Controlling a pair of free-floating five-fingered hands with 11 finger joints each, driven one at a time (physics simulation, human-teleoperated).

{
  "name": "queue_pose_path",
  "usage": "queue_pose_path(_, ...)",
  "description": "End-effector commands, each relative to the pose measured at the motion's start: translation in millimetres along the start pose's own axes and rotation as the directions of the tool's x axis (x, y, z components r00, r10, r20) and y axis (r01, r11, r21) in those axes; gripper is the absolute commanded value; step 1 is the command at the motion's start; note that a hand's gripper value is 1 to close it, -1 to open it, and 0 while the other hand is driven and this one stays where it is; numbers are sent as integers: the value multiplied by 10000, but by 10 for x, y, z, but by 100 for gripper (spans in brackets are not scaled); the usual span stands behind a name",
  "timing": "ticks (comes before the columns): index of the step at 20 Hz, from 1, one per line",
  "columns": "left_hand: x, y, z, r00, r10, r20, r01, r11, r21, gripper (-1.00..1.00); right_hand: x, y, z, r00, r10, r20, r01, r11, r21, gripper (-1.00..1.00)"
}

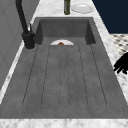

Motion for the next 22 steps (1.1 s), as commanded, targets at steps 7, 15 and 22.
queue_pose_path(7, 0, 0, 0, 10000, 0, 0, 0, 10000, 0, 0, 548, -133, -243, 9956, 86, -938, -89, 10000, -27, -100)
queue_pose_path(15, 0, 0, 0, 10000, 0, 0, 0, 10000, 0, 0, 868, -262, -422, 9950, -178, -982, 163, 9997, -161, -100)
queue_pose_path(22, 0, 0, 0, 10000, 0, 0, 0, 10000, 0, 0, 1177, -375, -635, 9949, -356, -946, 321, 9987, -386, -100)
